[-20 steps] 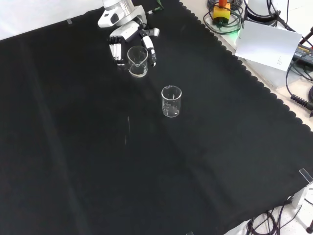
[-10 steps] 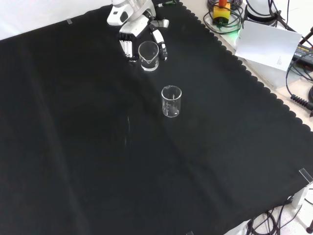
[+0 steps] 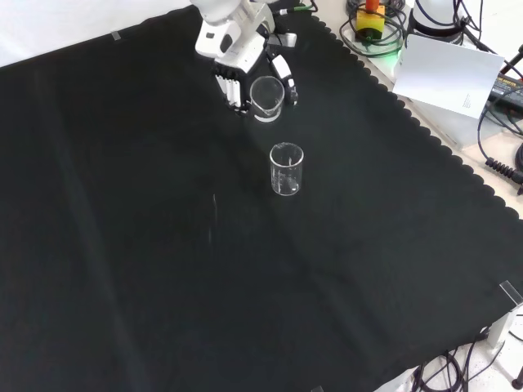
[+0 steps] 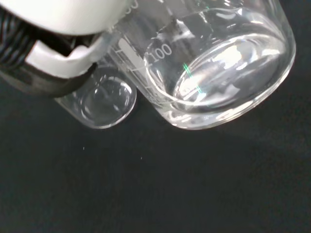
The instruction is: Pour the water from the handheld beaker into the one on the table.
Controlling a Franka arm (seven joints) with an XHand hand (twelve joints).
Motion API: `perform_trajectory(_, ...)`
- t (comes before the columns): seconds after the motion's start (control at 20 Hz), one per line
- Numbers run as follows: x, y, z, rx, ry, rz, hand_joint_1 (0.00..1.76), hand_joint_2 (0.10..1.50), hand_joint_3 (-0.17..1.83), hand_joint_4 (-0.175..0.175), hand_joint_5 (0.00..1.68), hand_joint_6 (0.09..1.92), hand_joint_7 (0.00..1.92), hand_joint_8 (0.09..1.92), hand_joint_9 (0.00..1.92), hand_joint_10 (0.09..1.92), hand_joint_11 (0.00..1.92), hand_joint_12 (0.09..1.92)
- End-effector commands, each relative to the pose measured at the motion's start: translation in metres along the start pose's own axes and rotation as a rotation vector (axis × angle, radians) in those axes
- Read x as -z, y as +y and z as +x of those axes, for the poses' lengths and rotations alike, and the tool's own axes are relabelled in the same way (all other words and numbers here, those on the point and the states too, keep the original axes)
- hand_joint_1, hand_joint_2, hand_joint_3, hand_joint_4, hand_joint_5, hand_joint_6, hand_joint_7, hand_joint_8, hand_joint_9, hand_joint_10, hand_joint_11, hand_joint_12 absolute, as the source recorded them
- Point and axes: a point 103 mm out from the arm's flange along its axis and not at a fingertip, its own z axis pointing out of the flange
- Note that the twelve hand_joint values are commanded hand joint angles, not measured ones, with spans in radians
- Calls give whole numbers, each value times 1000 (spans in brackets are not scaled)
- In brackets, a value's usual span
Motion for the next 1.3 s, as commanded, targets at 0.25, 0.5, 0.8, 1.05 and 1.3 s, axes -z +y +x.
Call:
perform_trajectory(0.25,-16,12,32,-56,-143,162,1313,562,860,-175,1211,844,1268,824,1547,753,1310,848)
perform_trajectory(0.5,-17,18,37,-97,-184,224,1313,560,865,-175,1210,847,1268,827,1545,760,1310,853)
perform_trajectory(0.8,-15,22,43,-123,-237,283,1313,558,870,-175,1209,851,1266,832,1544,768,1312,861)
perform_trajectory(1.05,-11,21,43,-134,-263,312,1312,558,872,-175,1207,855,1265,836,1542,773,1311,865)
perform_trajectory(1.3,-6,19,42,-143,-290,337,1312,558,874,-175,1205,860,1263,841,1540,779,1309,870)
